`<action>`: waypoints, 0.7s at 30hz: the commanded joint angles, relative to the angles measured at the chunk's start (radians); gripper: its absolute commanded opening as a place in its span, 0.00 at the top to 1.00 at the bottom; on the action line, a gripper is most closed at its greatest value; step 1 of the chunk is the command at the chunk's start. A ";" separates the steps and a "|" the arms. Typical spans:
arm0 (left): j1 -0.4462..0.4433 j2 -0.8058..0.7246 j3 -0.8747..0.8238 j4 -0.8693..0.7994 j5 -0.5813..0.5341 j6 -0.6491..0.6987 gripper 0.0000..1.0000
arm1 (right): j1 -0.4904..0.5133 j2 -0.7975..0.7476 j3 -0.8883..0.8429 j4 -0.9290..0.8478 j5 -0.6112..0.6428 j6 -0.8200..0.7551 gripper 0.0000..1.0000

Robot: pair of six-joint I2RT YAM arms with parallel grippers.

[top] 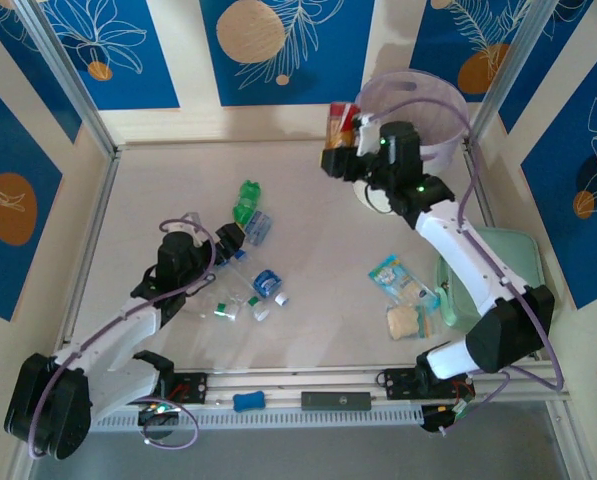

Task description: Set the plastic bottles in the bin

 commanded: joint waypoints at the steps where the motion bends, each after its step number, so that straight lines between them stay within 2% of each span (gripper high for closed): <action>1: -0.004 0.053 0.051 0.018 0.088 0.055 0.00 | -0.043 -0.019 0.111 -0.063 0.075 -0.120 0.58; 8: -0.062 0.154 0.136 -0.022 0.141 0.127 0.00 | -0.183 0.050 0.284 -0.093 0.133 -0.170 0.58; 15: -0.097 0.143 0.150 -0.078 0.063 0.143 0.00 | -0.265 0.193 0.445 -0.145 0.162 -0.198 0.58; 21: -0.099 0.085 0.125 -0.115 0.009 0.155 0.00 | -0.281 0.403 0.672 -0.298 0.214 -0.231 0.57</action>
